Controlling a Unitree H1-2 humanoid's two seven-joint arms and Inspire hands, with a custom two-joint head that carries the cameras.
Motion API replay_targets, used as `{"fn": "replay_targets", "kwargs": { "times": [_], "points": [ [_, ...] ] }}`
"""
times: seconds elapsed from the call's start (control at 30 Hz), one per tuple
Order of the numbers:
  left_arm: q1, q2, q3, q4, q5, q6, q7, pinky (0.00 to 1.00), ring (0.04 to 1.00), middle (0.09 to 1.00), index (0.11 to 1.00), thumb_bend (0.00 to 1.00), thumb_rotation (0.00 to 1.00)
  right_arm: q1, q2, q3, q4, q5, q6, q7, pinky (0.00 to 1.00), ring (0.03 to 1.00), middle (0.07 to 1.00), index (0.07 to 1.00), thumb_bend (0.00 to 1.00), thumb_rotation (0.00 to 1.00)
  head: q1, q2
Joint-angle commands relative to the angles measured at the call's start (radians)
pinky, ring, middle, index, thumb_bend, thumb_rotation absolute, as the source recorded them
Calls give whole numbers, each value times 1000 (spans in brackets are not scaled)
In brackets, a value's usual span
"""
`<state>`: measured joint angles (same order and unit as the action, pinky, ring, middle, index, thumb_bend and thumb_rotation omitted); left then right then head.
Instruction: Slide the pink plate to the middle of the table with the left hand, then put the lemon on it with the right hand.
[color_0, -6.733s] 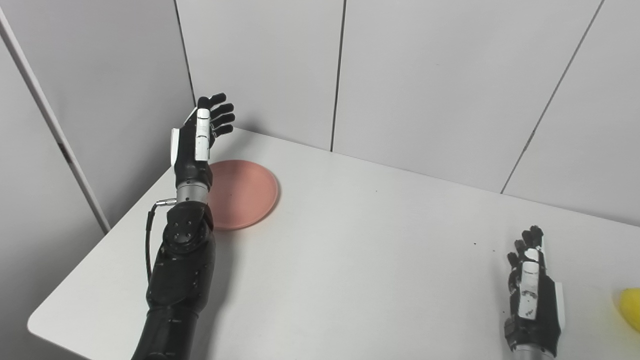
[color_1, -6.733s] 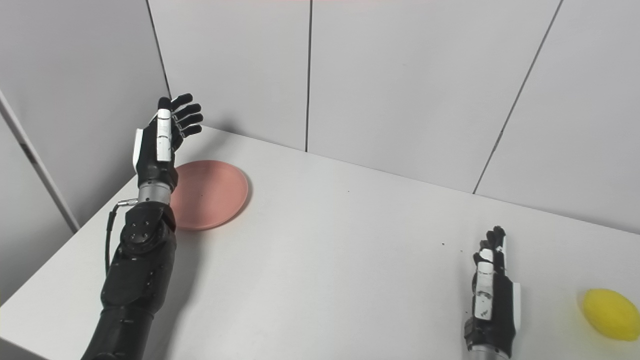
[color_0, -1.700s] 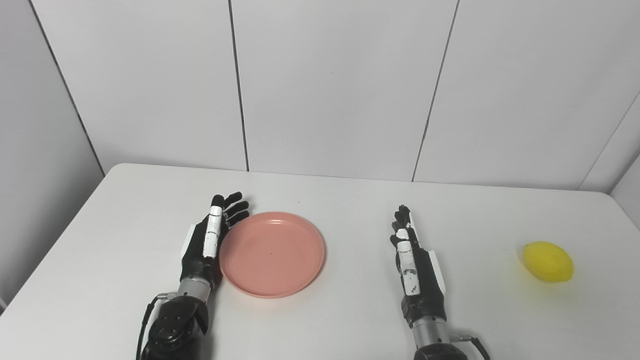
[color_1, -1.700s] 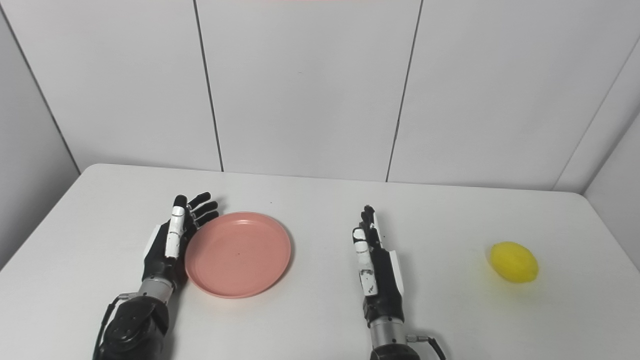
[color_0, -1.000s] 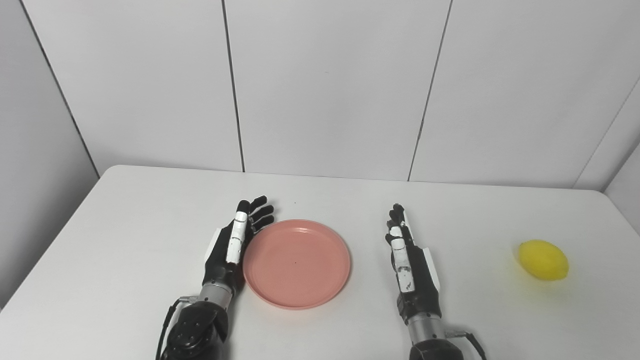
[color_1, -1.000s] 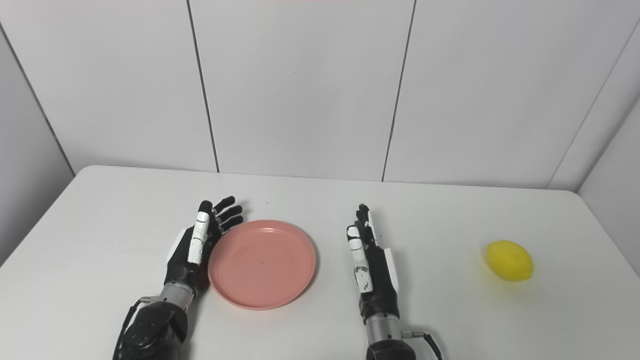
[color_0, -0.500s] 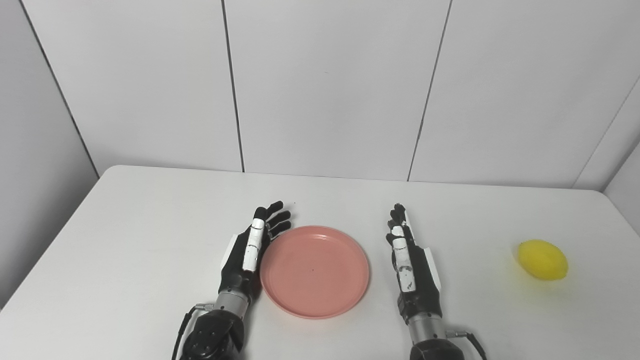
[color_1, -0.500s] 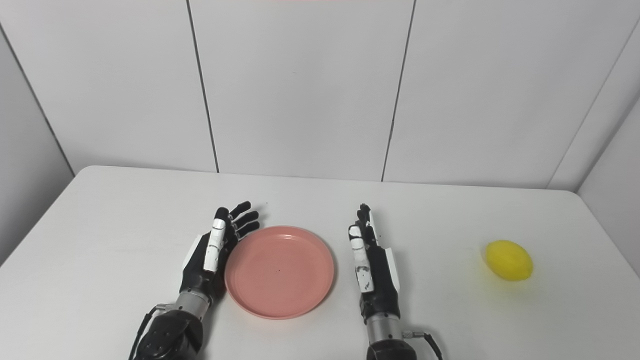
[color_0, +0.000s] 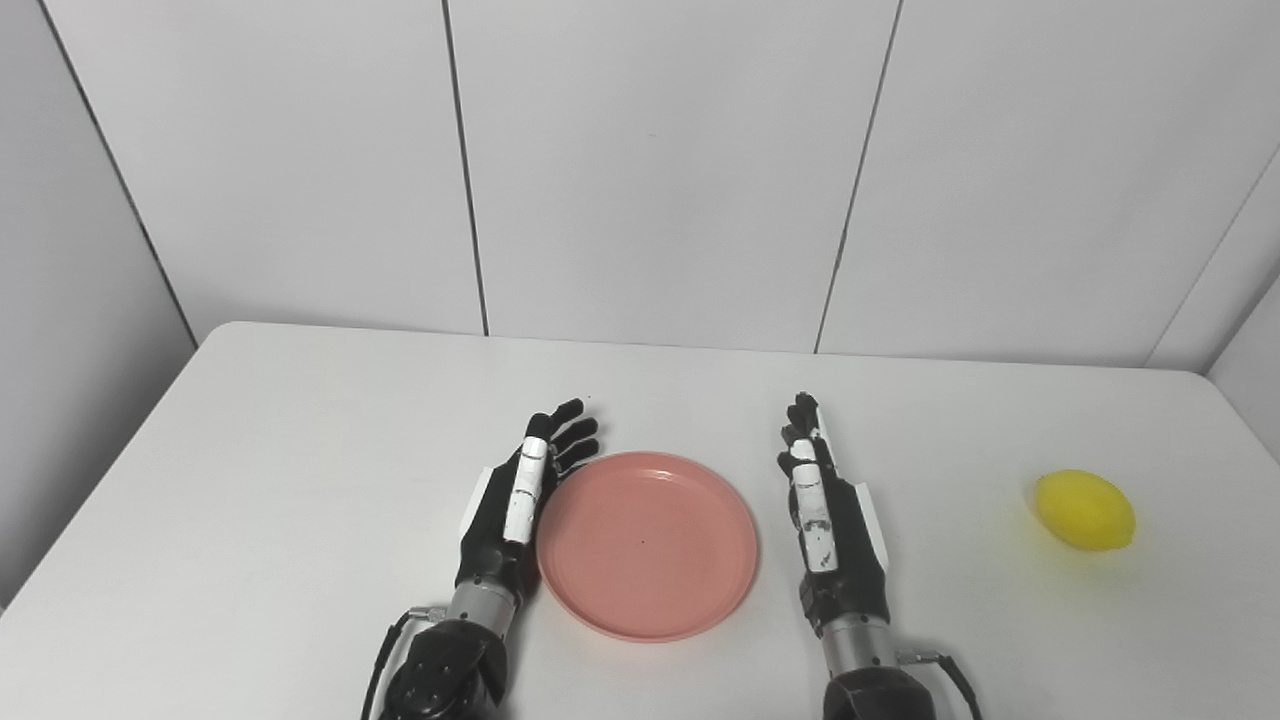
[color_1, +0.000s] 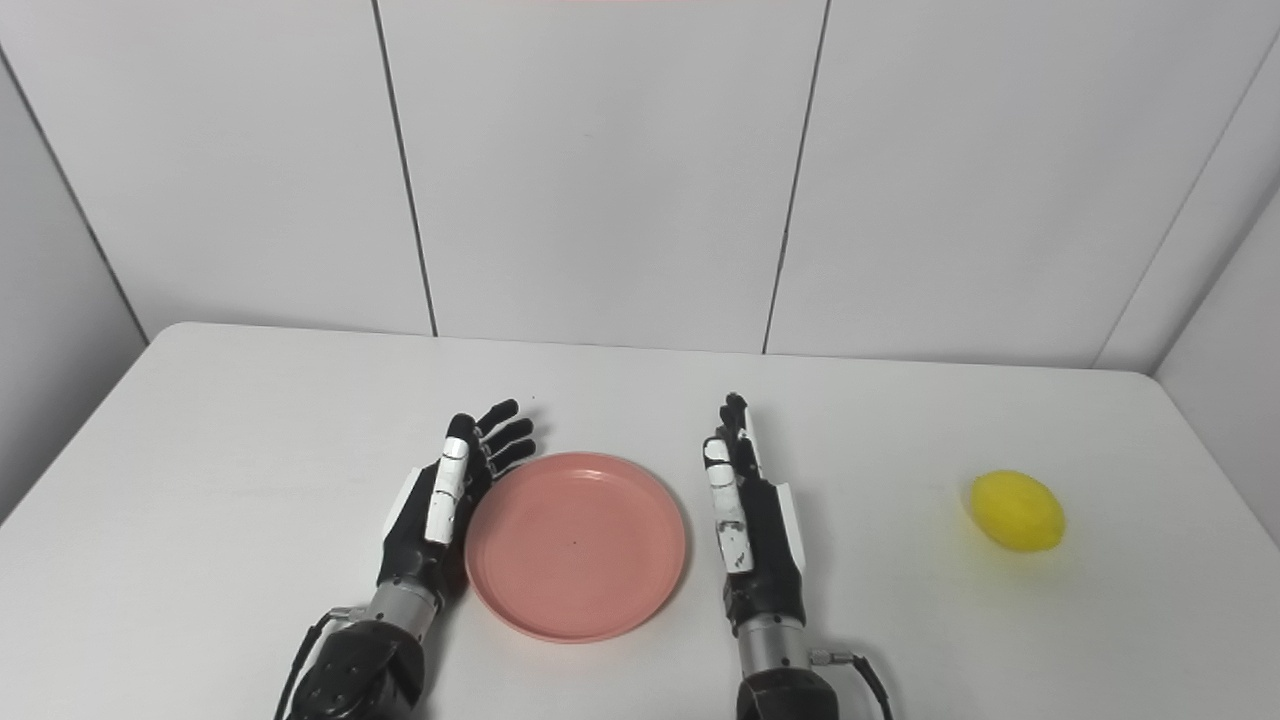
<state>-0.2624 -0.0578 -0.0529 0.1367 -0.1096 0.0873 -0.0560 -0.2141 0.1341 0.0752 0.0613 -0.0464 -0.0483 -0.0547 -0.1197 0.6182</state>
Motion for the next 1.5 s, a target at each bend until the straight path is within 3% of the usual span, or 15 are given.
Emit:
{"fn": "replay_targets", "kwargs": {
  "times": [0.0, 0.3, 0.53, 0.63, 0.83, 0.97, 1.07, 1.23, 1.3, 1.33, 1.47],
  "points": [
    [-1, -7, -17, -19, 12, 5, -16, 854, 874, 869, 863, 680, 1000, -26, 8, 2, -31, 2, -5, 2, 1000, 1000, 1000, 1000, 709, 1000, -1, 1],
    [7, 1, -45, -29, 40, 9, -10, 861, 886, 885, 887, 678, 1000, -22, 8, 0, -36, 12, 0, 7, 1000, 1000, 1000, 1000, 711, 1000, 1, 3],
    [8, 22, -54, -1, 114, -54, 9, 890, 914, 920, 913, 690, 1000, -21, 4, -1, -30, 11, -7, 5, 1000, 1000, 1000, 1000, 713, 1000, 1, -1],
    [10, 23, -51, 10, 172, -87, 48, 871, 901, 909, 897, 671, 1000, -21, 4, -2, -30, 13, -10, 5, 1000, 1000, 1000, 1000, 715, 1000, 1, -1],
    [17, 25, -50, 12, 230, -89, 71, 917, 925, 936, 919, 660, 1000, -17, -3, -8, -50, -5, -14, -6, 1000, 1000, 1000, 1000, 716, 1000, 1, -1],
    [19, 17, -46, 19, 239, -100, 74, 934, 933, 946, 932, 663, 1000, -17, -4, -30, -66, -36, -24, -39, 1000, 1000, 1000, 996, 726, 1000, -27, -5],
    [17, 18, -50, 27, 245, -90, 68, 958, 947, 962, 954, 670, 1000, -16, 2, -63, -81, -44, -61, -82, 1000, 983, 961, 949, 734, 944, -34, -5],
    [13, 6, -41, 50, 248, -103, 79, 954, 943, 968, 961, 689, 1000, -17, -75, -76, -151, -186, -52, -123, 1000, 997, 975, 962, 752, 998, -50, -7],
    [10, 3, -34, 62, 241, -117, 80, 956, 942, 968, 960, 693, 1000, -18, -108, -85, -170, -249, -55, -149, 998, 988, 972, 963, 693, 1000, -50, -7],
    [7, 3, -31, 71, 236, -124, 76, 957, 942, 969, 960, 693, 1000, -19, -132, -99, -181, -278, -48, -163, 996, 985, 973, 965, 663, 1000, -84, -11],
    [3, 2, -27, 86, 244, -129, 86, 950, 938, 961, 955, 680, 1000, -16, -181, -133, -204, -327, -17, -186, 952, 961, 956, 954, 649, 997, -101, -15]
  ]
}}
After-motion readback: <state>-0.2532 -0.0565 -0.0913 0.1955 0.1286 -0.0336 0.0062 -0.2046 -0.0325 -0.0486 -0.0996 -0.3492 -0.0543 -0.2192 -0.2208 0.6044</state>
